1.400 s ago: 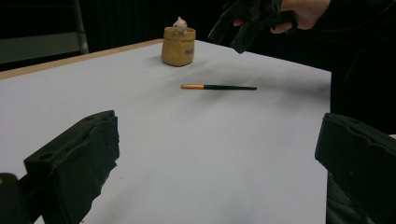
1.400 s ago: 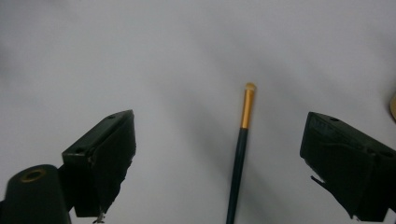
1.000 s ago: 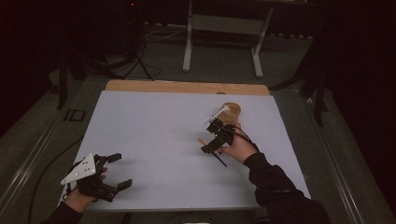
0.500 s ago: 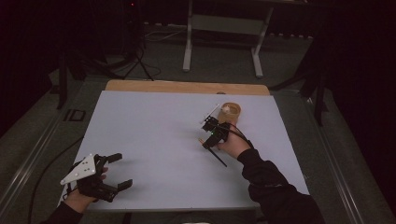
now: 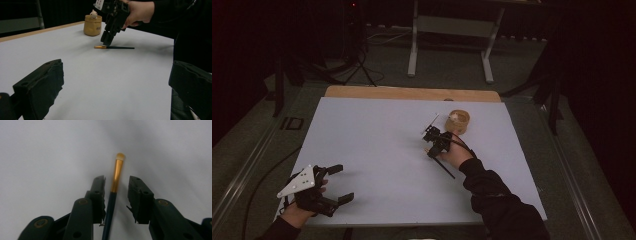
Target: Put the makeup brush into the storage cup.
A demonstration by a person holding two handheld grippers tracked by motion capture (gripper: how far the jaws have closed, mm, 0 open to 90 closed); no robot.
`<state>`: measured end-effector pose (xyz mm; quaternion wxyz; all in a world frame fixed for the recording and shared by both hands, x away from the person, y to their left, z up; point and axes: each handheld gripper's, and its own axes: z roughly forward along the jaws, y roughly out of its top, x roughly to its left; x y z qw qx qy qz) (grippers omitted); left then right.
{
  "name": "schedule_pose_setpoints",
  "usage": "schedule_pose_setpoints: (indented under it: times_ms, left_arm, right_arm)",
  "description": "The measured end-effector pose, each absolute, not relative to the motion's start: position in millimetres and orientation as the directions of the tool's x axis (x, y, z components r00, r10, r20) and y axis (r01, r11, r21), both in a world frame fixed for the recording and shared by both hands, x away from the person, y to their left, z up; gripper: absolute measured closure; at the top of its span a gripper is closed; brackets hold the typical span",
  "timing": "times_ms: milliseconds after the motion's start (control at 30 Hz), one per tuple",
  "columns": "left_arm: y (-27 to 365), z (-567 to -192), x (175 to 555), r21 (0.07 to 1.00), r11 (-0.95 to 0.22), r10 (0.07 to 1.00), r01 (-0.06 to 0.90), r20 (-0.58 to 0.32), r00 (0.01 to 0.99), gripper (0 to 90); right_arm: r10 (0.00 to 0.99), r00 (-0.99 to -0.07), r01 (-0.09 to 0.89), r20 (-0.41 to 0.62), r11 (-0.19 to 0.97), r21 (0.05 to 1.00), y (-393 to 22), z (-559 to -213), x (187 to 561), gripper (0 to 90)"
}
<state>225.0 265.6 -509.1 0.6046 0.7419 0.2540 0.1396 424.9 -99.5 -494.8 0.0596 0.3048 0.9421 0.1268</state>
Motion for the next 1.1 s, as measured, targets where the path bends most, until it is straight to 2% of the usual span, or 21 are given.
schedule_pose_setpoints:
  times_ms: [467,667,833,1100]
  left_arm:
    - [266,-509,225,0.968,-0.131,0.540,0.214,-0.112,0.835,0.4]
    - [266,-509,225,0.968,-0.129,0.540,0.214,-0.112,0.834,0.4]
    - [266,-509,225,0.969,-0.128,0.541,0.212,-0.111,0.834,0.4]
    - [267,-509,226,0.969,-0.127,0.544,0.213,-0.111,0.832,0.4]
  right_arm:
    - [0.607,-0.792,0.571,-0.065,0.774,0.272,-95,-508,424,75.0]
    - [0.609,-0.790,0.574,-0.076,0.777,0.259,-90,-509,421,82.8]
    - [0.610,-0.788,0.574,-0.086,0.778,0.256,-88,-508,420,84.1]
    - [0.630,-0.774,0.583,-0.058,0.746,0.321,-97,-495,422,84.2]
